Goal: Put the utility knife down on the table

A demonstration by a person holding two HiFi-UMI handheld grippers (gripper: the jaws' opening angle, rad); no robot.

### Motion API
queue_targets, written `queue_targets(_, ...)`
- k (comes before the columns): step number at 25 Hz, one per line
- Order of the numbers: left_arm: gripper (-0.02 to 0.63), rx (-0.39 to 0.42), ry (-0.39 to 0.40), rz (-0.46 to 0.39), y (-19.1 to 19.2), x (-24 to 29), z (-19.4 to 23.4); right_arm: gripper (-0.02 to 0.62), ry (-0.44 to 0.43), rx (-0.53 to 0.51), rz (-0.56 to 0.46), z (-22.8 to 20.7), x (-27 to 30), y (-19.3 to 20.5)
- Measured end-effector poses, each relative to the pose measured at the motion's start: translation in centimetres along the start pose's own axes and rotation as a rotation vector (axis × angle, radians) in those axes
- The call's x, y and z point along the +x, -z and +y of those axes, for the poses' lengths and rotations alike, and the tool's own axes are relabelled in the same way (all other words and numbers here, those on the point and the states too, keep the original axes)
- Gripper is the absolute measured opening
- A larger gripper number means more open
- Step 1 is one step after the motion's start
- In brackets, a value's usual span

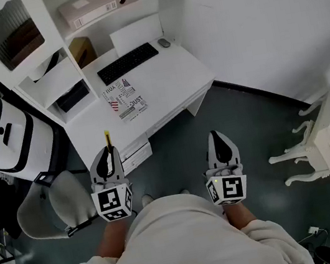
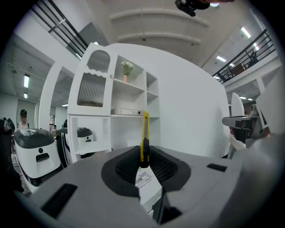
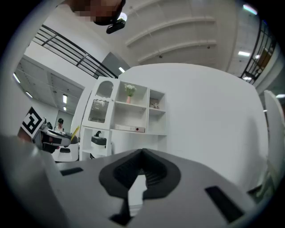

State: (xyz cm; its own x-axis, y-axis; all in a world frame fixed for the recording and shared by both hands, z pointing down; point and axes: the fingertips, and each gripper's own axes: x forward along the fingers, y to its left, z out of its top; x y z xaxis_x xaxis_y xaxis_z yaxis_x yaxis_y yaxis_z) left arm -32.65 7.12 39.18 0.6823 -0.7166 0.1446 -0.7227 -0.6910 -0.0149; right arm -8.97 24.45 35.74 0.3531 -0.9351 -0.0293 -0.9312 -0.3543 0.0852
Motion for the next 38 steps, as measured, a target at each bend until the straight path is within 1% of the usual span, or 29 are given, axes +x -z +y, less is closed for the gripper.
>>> queue_targets(7,0.063,0.003,0.002,0.0,-0.1,0.1,-0.7,0.003,0.0,0.005,0.0,-0.7,-0.2,0.1)
queue_targets(14,0.063,0.013,-0.007,0.004,-0.3,0.6,-2.5,0.003,-0.033,0.029,-0.007,-1.9,-0.4,0.3)
queue_targets(19,0.063,0.017,-0.028,0.0,-0.6,0.9,-4.5,0.003,-0.072,0.025,-0.011,-3.6,-0.8,0.3)
queue_targets(23,0.063,0.018,-0.044,-0.008,-0.7,1.1,-7.0,0.003,-0.098,0.024,-0.016,-5.6,-1.3,0.6)
queue_targets(28,0.063,0.03,-0.046,-0.018,-1.3,1.5,-9.7,0.003,-0.12,0.03,-0.024,-7.6,-1.4,1.0)
queue_targets(33,0.063,0.039,-0.025,-0.024,-1.9,3.1,-11.5,0.003,-0.115,0.042,-0.028,-9.0,-0.6,1.3)
queue_targets(38,0.063,0.023,-0.014,-0.029,-1.9,5.9,-11.8,0.003,-0.114,0.027,-0.012,-9.9,1.4,2.0)
